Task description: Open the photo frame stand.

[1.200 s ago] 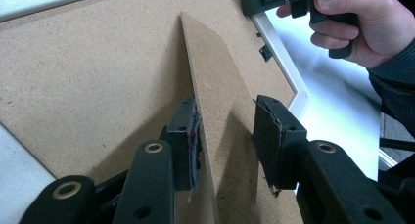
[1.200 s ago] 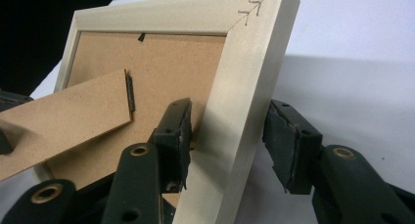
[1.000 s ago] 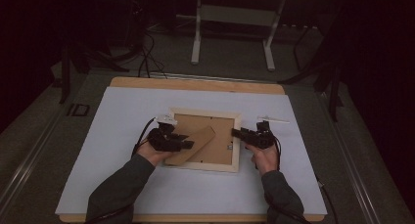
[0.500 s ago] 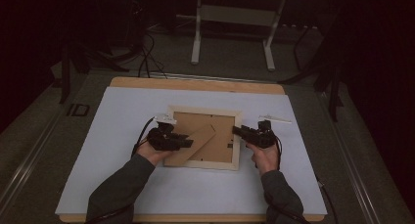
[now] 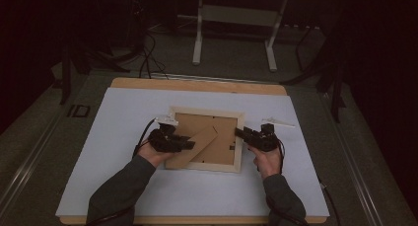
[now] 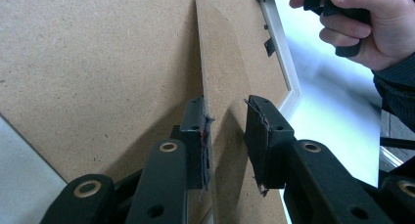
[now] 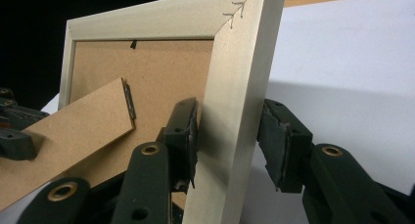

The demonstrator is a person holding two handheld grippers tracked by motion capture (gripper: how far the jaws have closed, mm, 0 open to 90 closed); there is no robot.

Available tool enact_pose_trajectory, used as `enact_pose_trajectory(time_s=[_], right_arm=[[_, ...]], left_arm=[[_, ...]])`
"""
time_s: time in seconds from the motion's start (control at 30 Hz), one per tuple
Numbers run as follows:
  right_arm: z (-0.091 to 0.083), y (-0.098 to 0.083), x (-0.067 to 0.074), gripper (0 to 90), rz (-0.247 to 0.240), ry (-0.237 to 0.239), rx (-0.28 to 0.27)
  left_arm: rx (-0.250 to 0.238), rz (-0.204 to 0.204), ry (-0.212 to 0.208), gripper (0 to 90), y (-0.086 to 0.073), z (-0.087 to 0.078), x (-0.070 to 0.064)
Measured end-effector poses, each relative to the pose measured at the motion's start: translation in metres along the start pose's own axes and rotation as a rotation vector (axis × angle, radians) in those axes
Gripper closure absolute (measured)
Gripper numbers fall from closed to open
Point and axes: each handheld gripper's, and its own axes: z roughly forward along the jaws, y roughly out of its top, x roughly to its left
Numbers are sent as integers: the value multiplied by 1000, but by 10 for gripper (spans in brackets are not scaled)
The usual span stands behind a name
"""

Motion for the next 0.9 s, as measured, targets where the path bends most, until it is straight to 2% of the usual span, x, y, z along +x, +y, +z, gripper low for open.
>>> enact_pose_trajectory(time_s=[0.3,0.47,0.53,0.73,0.9], right_arm=[[-4,-4,0,595,-12,8,-20],[-7,-4,2,599,-29,16,-34],[-9,-3,6,601,-52,15,-42],[-11,-3,9,602,-69,12,-53],[-11,-4,9,603,-78,15,-63]], left_arm=[[6,5,-9,710,2,3,-1],[12,13,-19,708,5,5,-3],[12,21,-21,710,6,8,-5],[18,26,-16,712,8,9,-7],[29,45,6,714,9,9,-9]])
